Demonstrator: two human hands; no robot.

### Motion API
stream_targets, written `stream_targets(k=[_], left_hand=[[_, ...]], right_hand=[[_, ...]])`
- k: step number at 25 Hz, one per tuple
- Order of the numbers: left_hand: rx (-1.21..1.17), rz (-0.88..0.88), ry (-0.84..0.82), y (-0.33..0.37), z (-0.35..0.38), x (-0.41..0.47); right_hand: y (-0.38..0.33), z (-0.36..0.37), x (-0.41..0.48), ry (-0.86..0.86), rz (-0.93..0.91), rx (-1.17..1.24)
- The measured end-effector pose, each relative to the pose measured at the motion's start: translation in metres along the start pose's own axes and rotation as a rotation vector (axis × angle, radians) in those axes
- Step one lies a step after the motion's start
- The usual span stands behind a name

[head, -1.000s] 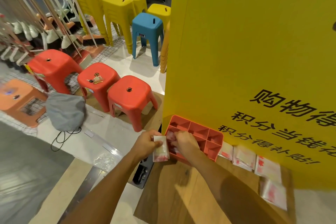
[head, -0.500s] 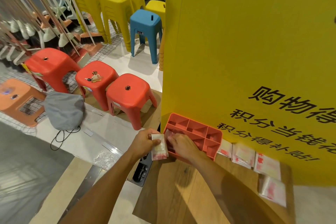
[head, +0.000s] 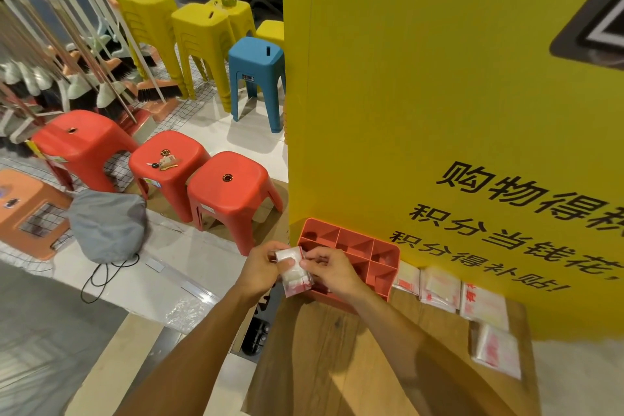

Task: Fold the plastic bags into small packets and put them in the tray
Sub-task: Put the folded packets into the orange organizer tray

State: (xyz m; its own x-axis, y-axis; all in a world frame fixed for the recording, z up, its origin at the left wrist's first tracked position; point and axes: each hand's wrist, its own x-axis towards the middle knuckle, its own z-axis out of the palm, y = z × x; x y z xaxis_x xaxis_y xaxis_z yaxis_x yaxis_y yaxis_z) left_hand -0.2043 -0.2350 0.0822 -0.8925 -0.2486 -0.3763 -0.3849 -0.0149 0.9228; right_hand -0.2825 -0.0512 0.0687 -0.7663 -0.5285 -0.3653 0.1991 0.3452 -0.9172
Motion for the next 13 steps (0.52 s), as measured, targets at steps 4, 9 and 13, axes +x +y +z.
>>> stream_targets(k=[4,9,13], left_hand=[[0.000,0.015,0.026,-0.005,0.002,-0.001],[0.200,-0.019,0.040,-0.012,-0.004,0.002],[0.355,0.060,-0.048,-0.019,-0.001,0.000]], right_hand=[[-0.002,0.003,-0.004,0.031,0.056,0.117],[-0.014,-0.019,-0.015,0.295,-0.009,0.004],[-0.015,-0.049,-0.042,0.405,-0.257,-0.587]])
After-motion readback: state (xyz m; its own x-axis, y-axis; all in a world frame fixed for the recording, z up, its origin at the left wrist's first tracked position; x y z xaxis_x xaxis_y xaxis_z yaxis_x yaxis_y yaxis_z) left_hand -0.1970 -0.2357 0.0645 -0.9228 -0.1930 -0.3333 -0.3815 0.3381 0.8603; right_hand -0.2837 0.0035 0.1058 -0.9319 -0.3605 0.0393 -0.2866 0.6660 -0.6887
